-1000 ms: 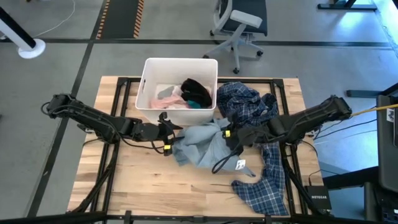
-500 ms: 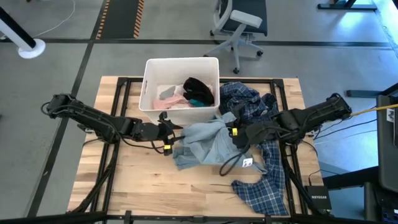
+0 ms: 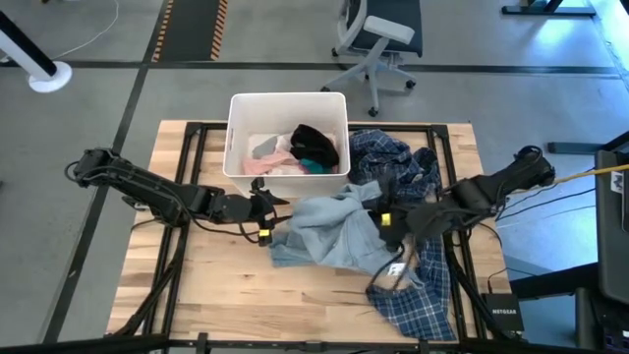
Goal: Sort clothes
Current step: Put the blue jeans into the white bin
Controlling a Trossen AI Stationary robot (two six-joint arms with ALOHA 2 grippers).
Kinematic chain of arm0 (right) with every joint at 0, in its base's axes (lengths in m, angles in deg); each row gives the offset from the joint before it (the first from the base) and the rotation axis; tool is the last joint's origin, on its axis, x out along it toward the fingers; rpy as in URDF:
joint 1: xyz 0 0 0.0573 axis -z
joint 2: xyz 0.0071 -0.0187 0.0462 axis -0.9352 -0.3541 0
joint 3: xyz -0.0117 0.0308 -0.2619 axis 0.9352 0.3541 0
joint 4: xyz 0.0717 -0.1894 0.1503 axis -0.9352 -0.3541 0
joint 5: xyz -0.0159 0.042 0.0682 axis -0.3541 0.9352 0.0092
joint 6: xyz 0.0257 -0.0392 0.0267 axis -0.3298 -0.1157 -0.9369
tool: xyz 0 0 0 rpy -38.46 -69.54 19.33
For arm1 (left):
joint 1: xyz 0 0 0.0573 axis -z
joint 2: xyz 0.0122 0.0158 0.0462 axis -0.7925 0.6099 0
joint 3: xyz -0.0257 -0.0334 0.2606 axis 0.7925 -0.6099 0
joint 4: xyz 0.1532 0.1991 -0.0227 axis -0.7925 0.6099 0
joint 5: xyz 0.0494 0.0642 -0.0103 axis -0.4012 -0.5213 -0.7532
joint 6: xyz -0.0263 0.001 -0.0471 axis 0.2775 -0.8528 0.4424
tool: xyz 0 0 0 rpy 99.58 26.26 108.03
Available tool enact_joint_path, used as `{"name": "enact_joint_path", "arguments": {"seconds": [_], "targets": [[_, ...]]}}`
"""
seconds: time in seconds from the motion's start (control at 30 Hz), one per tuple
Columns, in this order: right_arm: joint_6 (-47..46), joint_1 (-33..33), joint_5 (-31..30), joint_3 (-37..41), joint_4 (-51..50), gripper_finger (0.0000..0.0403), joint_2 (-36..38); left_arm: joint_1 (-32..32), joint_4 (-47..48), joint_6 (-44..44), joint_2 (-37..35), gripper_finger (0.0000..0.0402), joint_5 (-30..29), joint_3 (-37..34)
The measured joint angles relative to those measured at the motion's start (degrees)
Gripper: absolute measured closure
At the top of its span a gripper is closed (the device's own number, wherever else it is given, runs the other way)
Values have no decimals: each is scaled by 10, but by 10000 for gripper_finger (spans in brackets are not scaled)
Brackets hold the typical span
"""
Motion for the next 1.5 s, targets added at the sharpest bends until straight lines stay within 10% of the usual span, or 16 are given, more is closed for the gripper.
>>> {"name": "enact_joint_path", "arguments": {"seconds": [0.67,1.5], "targets": [[261,47,-96,-249,52,377,-1,0,0,0,0,219,-2,0],[363,378,159,-401,191,377,-217,0,5,-5,0,219,-3,0]]}}
